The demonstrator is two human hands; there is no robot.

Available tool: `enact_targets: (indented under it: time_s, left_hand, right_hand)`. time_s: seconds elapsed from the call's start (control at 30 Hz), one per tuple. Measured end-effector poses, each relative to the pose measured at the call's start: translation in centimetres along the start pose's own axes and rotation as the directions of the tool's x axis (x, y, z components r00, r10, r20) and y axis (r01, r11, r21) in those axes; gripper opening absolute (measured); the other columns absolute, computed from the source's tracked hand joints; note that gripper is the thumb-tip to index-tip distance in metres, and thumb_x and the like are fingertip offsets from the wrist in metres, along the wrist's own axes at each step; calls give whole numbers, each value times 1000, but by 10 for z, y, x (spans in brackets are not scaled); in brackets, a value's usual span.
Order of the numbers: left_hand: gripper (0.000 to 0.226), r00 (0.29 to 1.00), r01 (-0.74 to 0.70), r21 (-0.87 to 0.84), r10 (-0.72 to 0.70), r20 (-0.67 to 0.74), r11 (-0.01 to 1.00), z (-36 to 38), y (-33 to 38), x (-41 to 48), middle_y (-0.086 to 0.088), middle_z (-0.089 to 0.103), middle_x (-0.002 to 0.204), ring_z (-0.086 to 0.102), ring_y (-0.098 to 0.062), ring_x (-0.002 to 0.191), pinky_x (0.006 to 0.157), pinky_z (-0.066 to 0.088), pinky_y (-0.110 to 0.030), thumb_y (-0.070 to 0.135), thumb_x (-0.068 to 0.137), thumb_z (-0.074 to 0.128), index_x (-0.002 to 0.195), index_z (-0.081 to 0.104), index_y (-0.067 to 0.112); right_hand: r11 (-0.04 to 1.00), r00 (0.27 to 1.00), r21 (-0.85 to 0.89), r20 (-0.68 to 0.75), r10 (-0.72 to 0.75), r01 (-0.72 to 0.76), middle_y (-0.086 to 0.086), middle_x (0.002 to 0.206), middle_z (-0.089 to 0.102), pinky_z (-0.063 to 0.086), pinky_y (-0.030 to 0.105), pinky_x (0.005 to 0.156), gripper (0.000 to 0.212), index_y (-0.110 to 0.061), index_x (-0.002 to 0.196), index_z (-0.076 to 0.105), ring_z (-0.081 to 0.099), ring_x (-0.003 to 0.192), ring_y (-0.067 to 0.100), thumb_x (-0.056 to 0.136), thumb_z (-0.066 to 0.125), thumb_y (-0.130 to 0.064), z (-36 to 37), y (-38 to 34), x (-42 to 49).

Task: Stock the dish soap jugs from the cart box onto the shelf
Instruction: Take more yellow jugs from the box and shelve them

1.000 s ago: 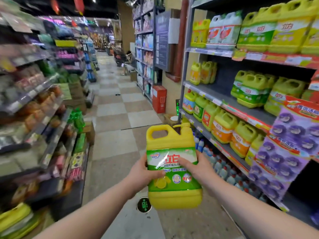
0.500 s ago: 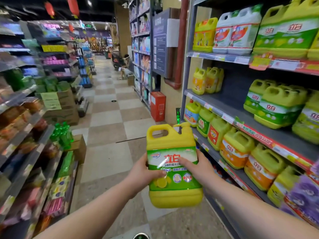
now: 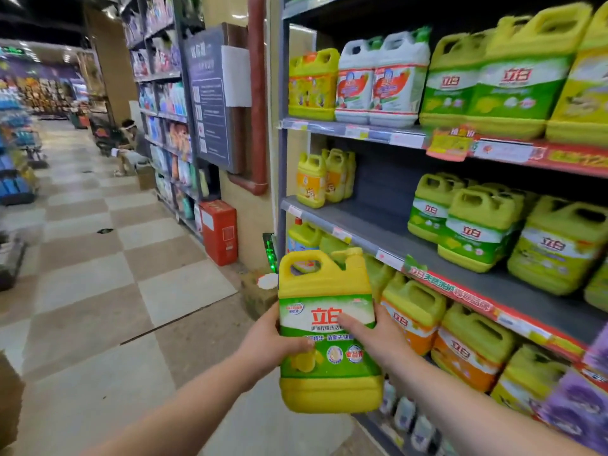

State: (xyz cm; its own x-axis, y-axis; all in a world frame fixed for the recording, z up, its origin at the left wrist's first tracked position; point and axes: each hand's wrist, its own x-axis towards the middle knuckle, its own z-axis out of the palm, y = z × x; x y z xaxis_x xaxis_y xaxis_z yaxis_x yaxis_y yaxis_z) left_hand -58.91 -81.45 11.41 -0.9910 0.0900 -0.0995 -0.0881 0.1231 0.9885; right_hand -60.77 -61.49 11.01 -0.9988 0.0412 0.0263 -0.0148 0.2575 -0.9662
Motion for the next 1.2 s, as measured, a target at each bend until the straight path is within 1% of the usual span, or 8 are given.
enact_targets:
  time_s: [0.1, 0.23, 0.37, 0.53, 0.77, 0.97, 1.07, 1.2]
  left_hand:
    - [56, 996, -32, 40, 29, 83, 999, -20, 12, 54, 10, 71, 102, 69, -10, 89, 65, 55, -22, 7, 65, 83, 106, 56, 33]
    - [59, 978, -76, 74, 60, 199, 994, -28, 22, 116, 7, 71, 105, 68, -12, 91, 74, 57, -28, 8, 65, 83, 113, 57, 29]
    - [62, 955, -78, 75, 53, 293, 994, -15, 22, 164, 1, 69, 111, 67, -20, 100, 88, 55, -42, 9, 65, 84, 119, 55, 22]
    - [56, 940, -106, 55, 82, 331, 993, 10, 24, 232, 1, 69, 109, 66, -20, 100, 89, 54, -42, 9, 65, 84, 111, 56, 25]
    - [51, 926, -123, 64, 92, 366, 990, 41, 43, 340, 8, 69, 99, 66, -4, 86, 64, 54, -16, 6, 65, 83, 100, 55, 30]
    - [54, 903, -212, 56, 173, 394, 976, 93, 75, 421, 10, 67, 100, 66, -2, 85, 64, 53, -13, 5, 68, 81, 109, 54, 29]
    - [60, 894, -216, 71, 168, 415, 974, 116, 75, 448, 4, 67, 108, 65, -10, 94, 78, 55, -23, 7, 68, 82, 116, 52, 24]
    - [61, 844, -259, 79, 185, 504, 963, 140, 78, 489, 7, 68, 107, 65, -7, 94, 77, 55, -20, 7, 68, 81, 119, 52, 23]
  right_hand:
    - [1000, 997, 24, -72, 20, -18, -4, 104, 69, 55, 33, 80, 50, -25, 115, 55, 67, 91, 14, 72, 78, -36, 13, -9, 36]
    - [996, 981, 82, -192, 40, -24, -7, 97, 68, 54, 28, 74, 33, -32, 98, 54, 66, 86, 10, 75, 77, -29, 18, -16, 70]
    - [994, 956, 60, -271, 109, -96, 0, 107, 69, 54, 38, 86, 46, -22, 115, 56, 67, 94, 19, 76, 77, -33, 8, -13, 98]
    - [992, 934, 53, -334, 125, -114, 0, 110, 68, 54, 40, 88, 47, -23, 116, 55, 67, 95, 20, 76, 76, -34, -16, -6, 151]
    - [993, 925, 79, -363, 114, -92, -13, 93, 64, 44, 7, 47, 41, -27, 109, 52, 60, 76, -3, 76, 76, -34, -51, 12, 253]
    - [998, 905, 51, -421, 60, -43, -24, 90, 61, 45, 8, 52, 44, -33, 109, 50, 60, 76, -8, 75, 77, -34, -109, 8, 331]
    - [997, 889, 39, -452, 79, -69, -20, 91, 62, 47, 14, 57, 46, -28, 113, 51, 62, 78, -5, 75, 77, -33, -129, 18, 352]
    - [995, 856, 30, -508, 96, -94, -15, 96, 65, 47, 13, 60, 37, -35, 103, 52, 62, 83, -1, 76, 76, -31, -148, 25, 372]
